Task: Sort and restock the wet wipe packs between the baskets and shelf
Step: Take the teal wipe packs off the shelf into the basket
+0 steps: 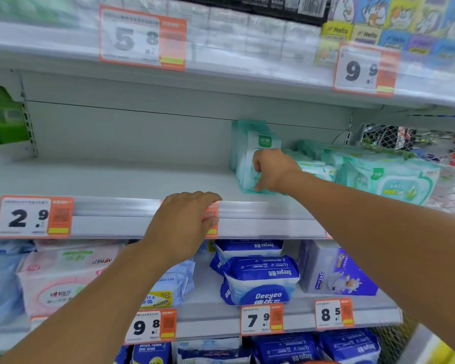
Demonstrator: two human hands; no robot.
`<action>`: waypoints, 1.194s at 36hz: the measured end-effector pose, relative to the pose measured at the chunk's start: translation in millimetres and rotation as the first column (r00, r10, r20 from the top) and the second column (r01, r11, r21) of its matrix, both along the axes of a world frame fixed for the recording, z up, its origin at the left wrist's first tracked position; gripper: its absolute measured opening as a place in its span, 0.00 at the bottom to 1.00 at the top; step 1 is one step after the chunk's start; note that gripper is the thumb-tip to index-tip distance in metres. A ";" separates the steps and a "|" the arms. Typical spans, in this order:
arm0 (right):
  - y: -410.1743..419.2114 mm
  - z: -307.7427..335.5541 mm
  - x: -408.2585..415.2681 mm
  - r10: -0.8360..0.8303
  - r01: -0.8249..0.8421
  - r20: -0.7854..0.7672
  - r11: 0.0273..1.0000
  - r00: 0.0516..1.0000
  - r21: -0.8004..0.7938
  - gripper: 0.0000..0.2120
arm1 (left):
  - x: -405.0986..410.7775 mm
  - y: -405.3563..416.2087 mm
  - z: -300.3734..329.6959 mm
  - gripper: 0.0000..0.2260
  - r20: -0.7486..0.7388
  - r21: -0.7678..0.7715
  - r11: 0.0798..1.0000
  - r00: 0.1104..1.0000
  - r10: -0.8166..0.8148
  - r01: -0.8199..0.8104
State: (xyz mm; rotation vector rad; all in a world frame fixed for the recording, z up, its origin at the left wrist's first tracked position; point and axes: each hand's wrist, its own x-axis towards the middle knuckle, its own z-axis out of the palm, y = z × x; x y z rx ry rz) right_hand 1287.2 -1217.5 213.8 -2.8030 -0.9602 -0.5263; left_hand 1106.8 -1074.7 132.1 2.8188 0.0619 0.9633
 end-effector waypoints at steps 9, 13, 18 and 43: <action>-10.5 7.3 -9.7 0.063 -0.062 0.000 0.974 0.998 0.217 0.13 | 1.0 1.7 -6.0 0.19 0.065 -0.018 0.998 0.996 -0.060 0.062; -26.2 -17.8 -73.5 0.075 -0.166 0.165 0.735 0.983 0.658 0.04 | -8.1 -5.1 -13.2 0.18 0.225 -0.014 0.995 0.970 -0.097 0.103; -41.5 -100.3 -143.7 0.191 -0.194 0.058 0.850 0.980 0.490 0.06 | -30.0 -29.7 -28.7 0.13 0.272 -0.036 0.993 0.957 -0.100 0.114; -84.2 -297.0 -256.9 0.236 -0.141 -0.773 0.972 0.589 0.189 0.16 | -144.1 -75.6 -216.7 0.16 -0.916 -0.133 0.887 0.396 0.060 -0.442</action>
